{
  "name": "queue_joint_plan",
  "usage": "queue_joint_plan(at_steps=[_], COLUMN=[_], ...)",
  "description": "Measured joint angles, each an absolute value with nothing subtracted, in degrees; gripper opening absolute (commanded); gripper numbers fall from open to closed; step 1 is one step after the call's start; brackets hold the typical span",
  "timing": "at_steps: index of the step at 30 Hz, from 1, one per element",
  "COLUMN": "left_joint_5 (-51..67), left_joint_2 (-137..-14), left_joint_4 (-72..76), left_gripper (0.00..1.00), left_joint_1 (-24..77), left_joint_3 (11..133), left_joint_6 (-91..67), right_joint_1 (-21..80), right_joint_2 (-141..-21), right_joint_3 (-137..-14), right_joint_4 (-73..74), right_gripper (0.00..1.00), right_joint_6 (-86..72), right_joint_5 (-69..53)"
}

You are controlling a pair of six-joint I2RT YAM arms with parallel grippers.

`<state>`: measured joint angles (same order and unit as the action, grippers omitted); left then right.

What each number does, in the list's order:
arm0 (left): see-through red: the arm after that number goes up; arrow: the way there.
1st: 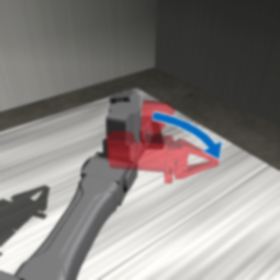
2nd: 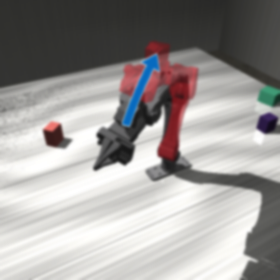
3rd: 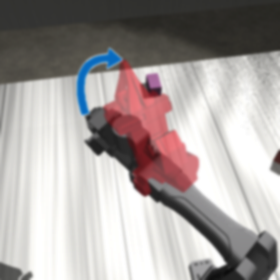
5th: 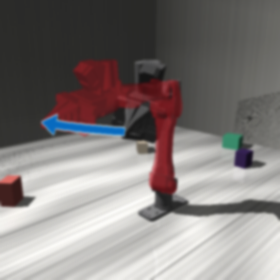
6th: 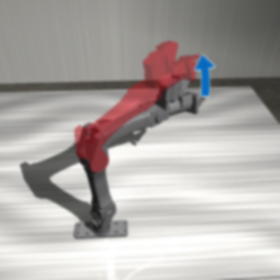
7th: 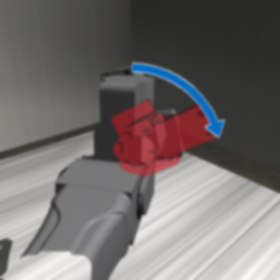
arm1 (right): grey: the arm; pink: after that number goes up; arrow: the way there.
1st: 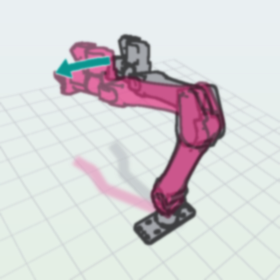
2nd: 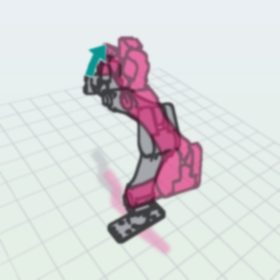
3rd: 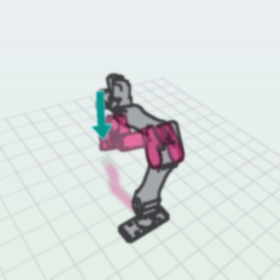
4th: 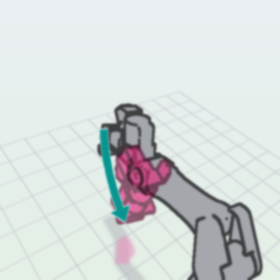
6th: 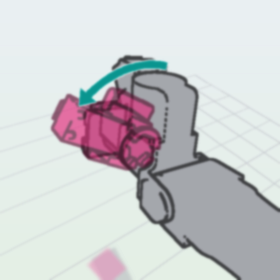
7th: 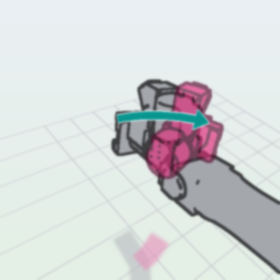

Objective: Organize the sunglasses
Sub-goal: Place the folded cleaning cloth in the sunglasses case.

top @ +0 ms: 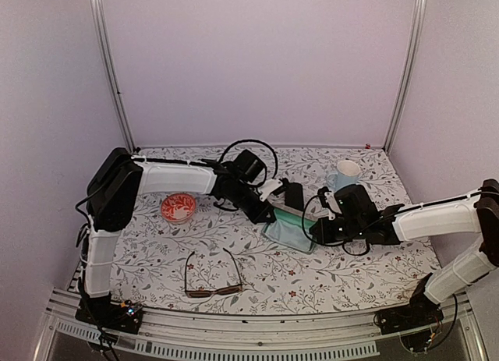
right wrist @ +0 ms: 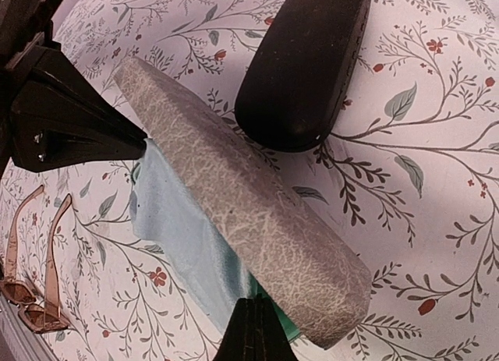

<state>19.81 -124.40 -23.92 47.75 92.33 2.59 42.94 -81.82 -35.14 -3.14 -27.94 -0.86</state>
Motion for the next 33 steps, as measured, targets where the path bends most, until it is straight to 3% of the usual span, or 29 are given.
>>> queue_joint_plan(at_steps=[33], left_joint_5=[18.1], left_joint_2=[-128.1], left_joint_4=[-24.2], left_gripper=[0.0], left_joint_1=[47.7], left_joint_3=[95.7], left_joint_6=[2.5], right_joint_1=[42.8], right_joint_2=[-83.9], right_joint_3=[-35.3], right_joint_4=[-4.3], right_gripper=[0.0], right_joint_6=[-26.0], right_joint_5=[2.6])
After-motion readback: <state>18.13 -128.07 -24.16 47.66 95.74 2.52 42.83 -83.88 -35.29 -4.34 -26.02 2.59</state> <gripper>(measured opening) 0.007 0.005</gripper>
